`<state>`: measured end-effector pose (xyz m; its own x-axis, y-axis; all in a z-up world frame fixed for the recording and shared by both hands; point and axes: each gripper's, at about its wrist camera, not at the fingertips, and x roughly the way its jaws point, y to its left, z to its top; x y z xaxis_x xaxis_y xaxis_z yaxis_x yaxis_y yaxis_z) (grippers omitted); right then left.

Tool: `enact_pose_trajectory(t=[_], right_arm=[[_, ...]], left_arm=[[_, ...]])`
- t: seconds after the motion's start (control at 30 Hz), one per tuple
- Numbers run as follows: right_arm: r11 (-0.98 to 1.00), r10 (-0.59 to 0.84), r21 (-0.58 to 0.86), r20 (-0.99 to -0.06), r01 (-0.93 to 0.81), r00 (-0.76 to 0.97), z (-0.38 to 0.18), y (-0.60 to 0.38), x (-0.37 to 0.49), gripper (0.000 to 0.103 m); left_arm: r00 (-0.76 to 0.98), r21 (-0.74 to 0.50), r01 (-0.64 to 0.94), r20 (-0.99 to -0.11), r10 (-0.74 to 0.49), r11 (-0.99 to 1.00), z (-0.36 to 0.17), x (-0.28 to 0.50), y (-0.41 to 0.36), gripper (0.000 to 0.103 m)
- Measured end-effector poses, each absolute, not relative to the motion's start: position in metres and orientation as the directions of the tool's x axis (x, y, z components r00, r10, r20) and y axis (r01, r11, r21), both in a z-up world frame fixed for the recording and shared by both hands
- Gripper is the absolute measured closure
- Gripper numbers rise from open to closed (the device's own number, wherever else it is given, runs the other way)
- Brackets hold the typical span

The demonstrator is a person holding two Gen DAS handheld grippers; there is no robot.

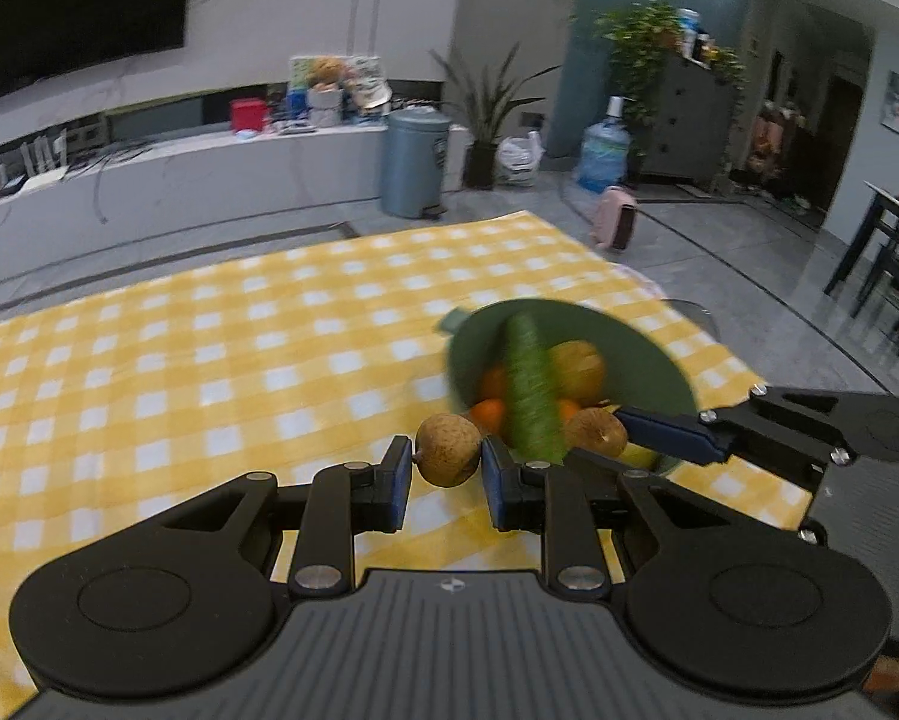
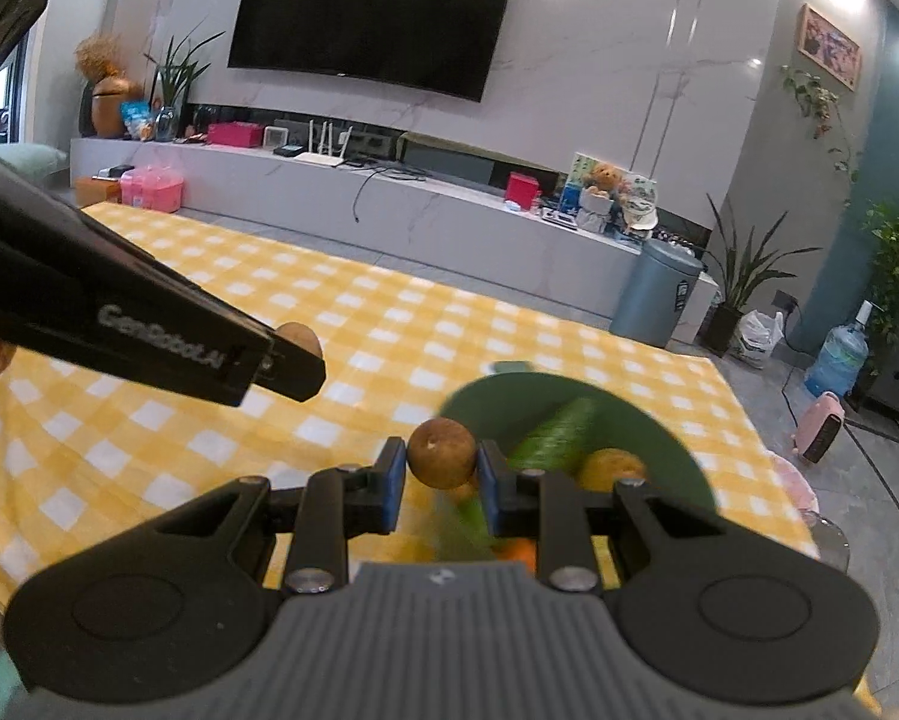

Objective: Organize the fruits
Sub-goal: 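Carry both held kiwis over the green colander and lower them inside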

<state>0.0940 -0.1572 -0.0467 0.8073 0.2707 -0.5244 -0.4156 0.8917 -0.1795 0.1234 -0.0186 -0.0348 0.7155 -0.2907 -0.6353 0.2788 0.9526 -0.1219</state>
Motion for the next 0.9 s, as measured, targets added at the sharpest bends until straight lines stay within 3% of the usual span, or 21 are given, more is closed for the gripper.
enact_pose_trajectory(t=[0.4, 0.9], right_arm=[[0.889, 0.223, -0.216, -0.565, -0.403, 0.794, -0.044, -0.225, 0.126, 0.081], [0.903, 0.31, -0.038, -0.631, -0.427, 0.711, -0.083, -0.254, 0.178, 0.081]], left_arm=[[0.587, -0.241, 0.386, -0.681, -0.439, 0.89, -0.056, 0.159, -0.071, 0.076], [0.497, -0.282, 0.387, -0.738, -0.456, 0.878, -0.081, 0.205, -0.098, 0.076]])
